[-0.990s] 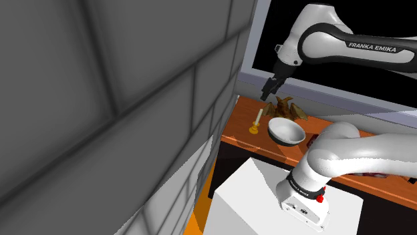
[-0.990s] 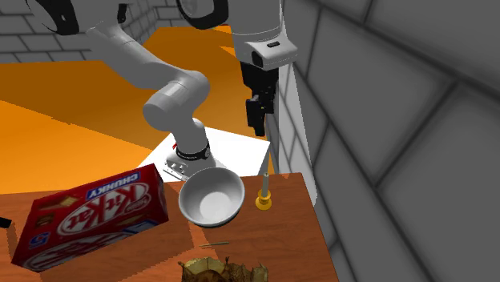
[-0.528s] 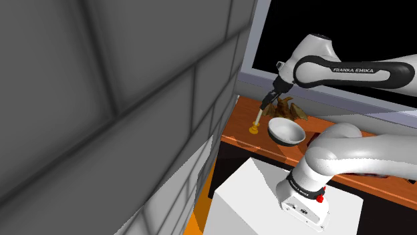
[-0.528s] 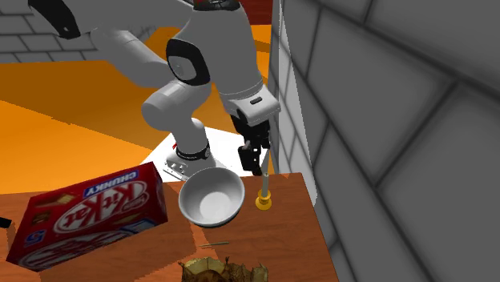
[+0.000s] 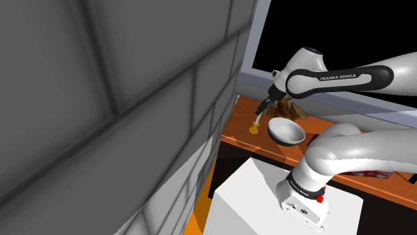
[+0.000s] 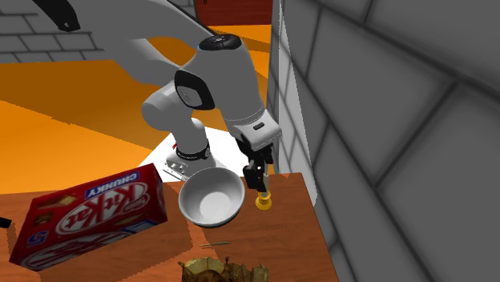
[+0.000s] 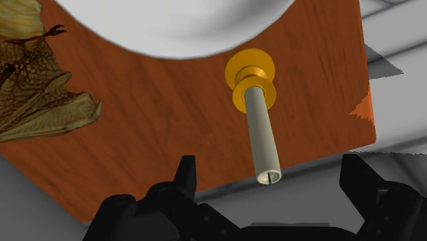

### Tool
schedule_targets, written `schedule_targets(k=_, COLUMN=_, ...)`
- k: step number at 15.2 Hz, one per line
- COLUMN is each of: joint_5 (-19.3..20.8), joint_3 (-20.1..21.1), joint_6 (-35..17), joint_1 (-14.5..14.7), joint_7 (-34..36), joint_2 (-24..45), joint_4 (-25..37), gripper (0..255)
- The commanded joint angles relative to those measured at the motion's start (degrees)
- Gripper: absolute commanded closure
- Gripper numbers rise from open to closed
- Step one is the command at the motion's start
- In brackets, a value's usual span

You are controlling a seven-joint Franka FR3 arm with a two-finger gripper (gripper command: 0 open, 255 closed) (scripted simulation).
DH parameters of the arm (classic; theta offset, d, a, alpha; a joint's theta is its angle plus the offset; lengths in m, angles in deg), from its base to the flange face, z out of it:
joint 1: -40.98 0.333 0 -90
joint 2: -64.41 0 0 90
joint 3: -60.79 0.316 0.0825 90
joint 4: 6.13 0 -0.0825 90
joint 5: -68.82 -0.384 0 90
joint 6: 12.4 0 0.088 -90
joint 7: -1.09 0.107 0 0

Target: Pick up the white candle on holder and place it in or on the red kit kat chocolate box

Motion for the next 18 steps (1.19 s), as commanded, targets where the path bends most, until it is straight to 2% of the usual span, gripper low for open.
schedule_targets(k=1, joint_5=0.2, joint_3=-0.3, joint_6=-1.9, joint_1=0.1, joint_7=0.0, joint_2=1.3, joint_4=-0.6, gripper=0)
schedule_targets(k=8, joint_5=0.2, joint_3=-0.3, joint_6=-1.9, joint_1=0.1, joint_7=0.0, joint_2=1.3, joint_4=-0.6, gripper=0)
schedule_targets(k=9, joint_5=0.2, joint_3=-0.3, joint_6=-1.9, joint_1=0.1, joint_7=0.0, joint_2=1.3, joint_4=-0.6, gripper=255)
schedule_targets(k=18, joint_5=0.2, joint_3=-0.3, joint_6=-1.9, joint_1=0.1, joint_7=0.0, joint_2=1.3, joint_4=-0.6, gripper=255)
